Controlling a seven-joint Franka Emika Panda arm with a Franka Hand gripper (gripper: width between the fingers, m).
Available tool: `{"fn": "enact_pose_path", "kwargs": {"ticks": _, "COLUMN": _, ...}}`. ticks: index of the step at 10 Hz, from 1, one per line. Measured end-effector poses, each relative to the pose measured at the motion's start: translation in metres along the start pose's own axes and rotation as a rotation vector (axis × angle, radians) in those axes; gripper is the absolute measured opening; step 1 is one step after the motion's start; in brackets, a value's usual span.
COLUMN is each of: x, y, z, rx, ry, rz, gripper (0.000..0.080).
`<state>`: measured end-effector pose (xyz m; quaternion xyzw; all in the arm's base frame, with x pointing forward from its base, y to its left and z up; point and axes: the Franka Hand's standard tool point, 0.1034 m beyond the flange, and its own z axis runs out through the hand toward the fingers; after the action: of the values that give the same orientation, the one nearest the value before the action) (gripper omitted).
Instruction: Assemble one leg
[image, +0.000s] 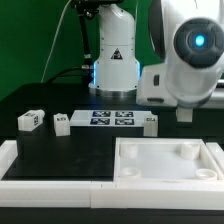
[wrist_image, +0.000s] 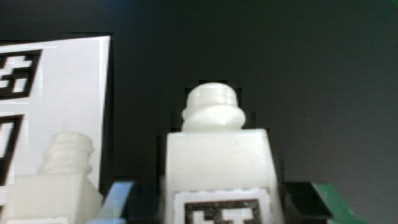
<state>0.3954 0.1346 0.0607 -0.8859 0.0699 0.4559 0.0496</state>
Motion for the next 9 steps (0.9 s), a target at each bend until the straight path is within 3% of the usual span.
{"fn": "enact_pose_path", "kwargs": {"ticks": 2, "x": -0.009, "y": 0.0, "z": -0.027, "rx": 0.008, "ry": 0.028, "rz": -0.002, "gripper": 0.0288}}
{"fn": "enact_pose_path", "kwargs": {"ticks": 4, "x": -0.003, "y": -0.002, "z": -0.023, "rx": 0.01, "ry": 0.066, "rz": -0.003, "gripper": 0.0288}}
{"fn": "enact_pose_path", "kwargs": {"ticks": 7, "x": 0.001, "y": -0.007, "z": -0.03, "rx": 0.034, "ry": 0.403, "rz": -0.012, "gripper": 0.0288}}
{"fn": "enact_pose_path", "kwargs": {"ticks": 8, "x": 0.002, "y": -0.005, "z": -0.034, "rx": 0.029, "ry": 0.478, "rz": -0.032, "gripper": 0.0288}}
{"fn": "enact_pose_path", "kwargs": {"ticks": 9, "x": 0.003, "y": 0.006, "z": -0.049, "rx": 0.006, "ry": 0.584, "rz": -0.061, "gripper": 0.0288}}
